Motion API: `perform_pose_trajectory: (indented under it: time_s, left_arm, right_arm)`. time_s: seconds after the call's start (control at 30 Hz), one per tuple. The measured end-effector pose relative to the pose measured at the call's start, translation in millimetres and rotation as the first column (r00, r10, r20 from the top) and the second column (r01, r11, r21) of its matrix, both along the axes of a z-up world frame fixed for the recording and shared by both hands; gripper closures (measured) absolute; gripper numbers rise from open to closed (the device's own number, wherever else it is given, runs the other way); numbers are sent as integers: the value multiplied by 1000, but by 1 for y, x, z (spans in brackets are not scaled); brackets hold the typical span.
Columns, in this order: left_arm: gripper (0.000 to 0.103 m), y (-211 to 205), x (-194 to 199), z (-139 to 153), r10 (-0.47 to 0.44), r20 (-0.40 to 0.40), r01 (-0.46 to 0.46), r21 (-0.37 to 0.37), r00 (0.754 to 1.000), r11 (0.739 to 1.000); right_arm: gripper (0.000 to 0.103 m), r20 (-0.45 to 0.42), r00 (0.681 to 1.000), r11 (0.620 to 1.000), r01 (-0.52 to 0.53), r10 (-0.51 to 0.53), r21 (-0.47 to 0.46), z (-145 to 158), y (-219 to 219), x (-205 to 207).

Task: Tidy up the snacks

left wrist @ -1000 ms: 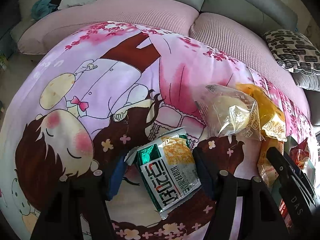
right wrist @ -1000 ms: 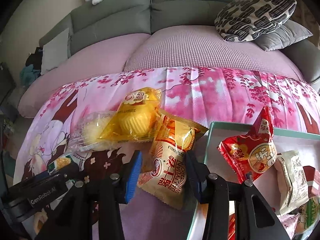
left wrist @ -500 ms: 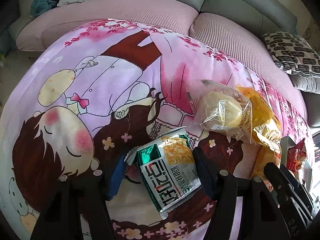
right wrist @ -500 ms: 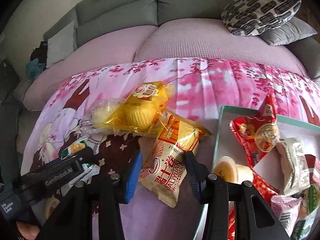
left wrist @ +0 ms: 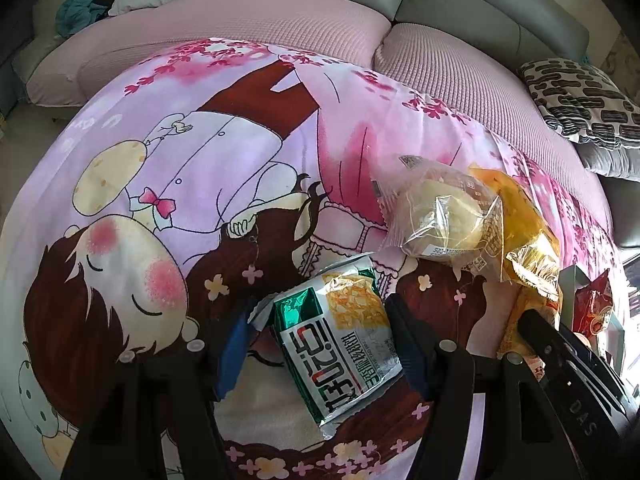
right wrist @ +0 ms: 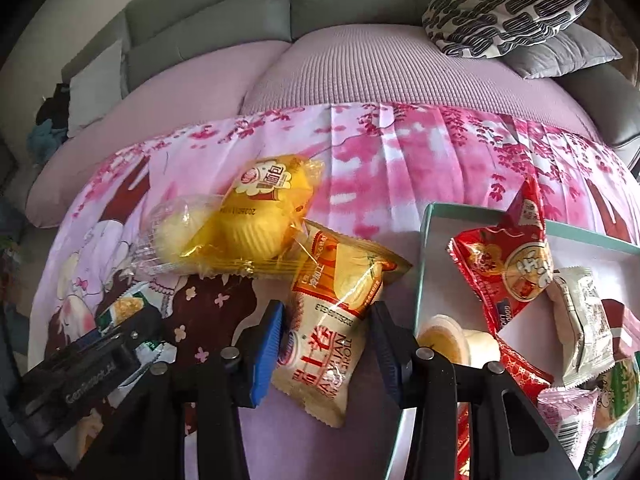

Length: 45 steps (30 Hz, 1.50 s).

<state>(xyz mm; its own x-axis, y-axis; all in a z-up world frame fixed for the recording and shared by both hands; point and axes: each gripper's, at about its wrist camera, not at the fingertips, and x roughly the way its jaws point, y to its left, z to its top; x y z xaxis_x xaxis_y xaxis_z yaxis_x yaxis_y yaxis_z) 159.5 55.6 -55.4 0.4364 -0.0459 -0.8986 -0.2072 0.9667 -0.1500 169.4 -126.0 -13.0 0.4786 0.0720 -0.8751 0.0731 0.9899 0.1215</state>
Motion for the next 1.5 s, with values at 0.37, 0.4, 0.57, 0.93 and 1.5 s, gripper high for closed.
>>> perform_pose_trajectory:
  time_s: [0.37,0.4,0.57,0.93,1.5]
  left_arm:
    - [38,-5,1,-2,-15,3,15,46,1000,999]
    - [40,-5,1,-1,-13,3,13,42,1000,999]
    - [44,-8,-2,2,-24,7,24,51,1000,998]
    - [45,-11,-11,4,-23,12,23,38,1000,999]
    - [46,-17,-25,22,-8,54,4,66,999,998]
  right_arm:
    - [56,6,1000,997,-5,5,-73,-3,6,4]
    - [56,6,1000,997,-6,6,-73,-3,7,4]
    - [58,8,1000,999,-6,6,-43,-4,5,-5]
    - [65,22,999,1000,-25,25,-8,3,7,-30]
    - [67,92,995,997,-35,28,66,32,-5,-59]
